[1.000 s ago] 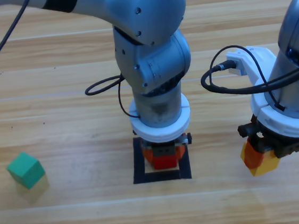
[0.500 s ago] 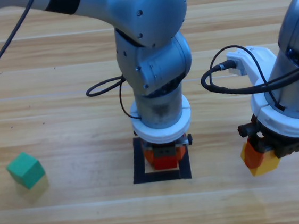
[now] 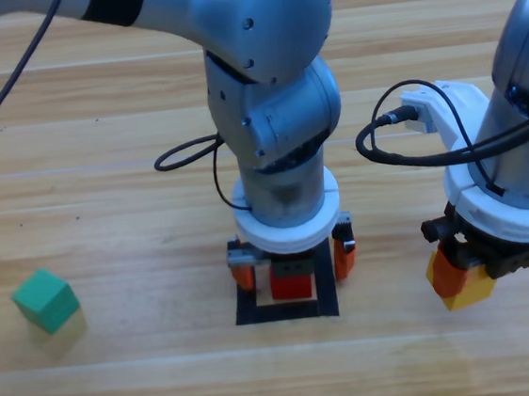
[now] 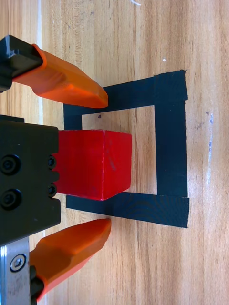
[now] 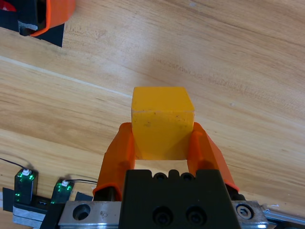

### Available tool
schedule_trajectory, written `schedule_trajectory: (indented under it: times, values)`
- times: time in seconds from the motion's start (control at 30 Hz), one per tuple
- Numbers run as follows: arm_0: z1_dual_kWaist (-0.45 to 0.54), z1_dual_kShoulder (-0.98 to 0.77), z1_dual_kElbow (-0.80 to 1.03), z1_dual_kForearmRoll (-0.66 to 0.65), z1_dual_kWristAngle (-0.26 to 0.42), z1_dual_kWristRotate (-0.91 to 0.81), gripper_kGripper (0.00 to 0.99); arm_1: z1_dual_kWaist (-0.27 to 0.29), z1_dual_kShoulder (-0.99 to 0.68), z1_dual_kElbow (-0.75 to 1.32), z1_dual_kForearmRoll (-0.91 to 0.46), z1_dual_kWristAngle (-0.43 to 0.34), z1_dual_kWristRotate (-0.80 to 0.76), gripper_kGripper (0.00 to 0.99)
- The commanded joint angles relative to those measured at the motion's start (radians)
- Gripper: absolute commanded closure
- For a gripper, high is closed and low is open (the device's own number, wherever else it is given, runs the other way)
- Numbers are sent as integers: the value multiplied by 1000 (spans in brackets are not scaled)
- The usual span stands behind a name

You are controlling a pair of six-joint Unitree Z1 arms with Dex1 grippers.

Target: Stack the blocks in the rectangular block: red at the bottom, yellow in the middle, green on top

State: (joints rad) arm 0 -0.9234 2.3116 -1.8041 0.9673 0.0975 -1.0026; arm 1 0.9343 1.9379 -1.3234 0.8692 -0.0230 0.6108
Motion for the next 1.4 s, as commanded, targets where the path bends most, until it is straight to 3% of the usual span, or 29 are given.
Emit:
schedule_trajectory:
  times: [0.03,0.27,0.47,0.67,0.8,0.97,1.17,1.4]
  values:
    - [-20,37,12,-13,10,-4,19,11,-10,9,8,-18,-5,746]
    - [-14,-97,0,1,30,-4,16,11,-31,3,14,-20,23,746]
    - [25,-379,-38,128,85,-8,11,11,-33,-57,71,-45,78,748]
    - [40,-736,100,223,189,25,16,23,15,-163,120,-37,149,748]
    - [57,-867,279,215,266,67,19,29,90,-260,143,17,216,746]
    - [57,-926,436,165,311,90,19,60,187,-405,206,41,294,746]
    - [57,-1091,600,27,309,168,21,93,312,-605,320,34,362,745]
    - [57,-1092,615,-7,281,277,21,113,429,-774,409,25,402,743]
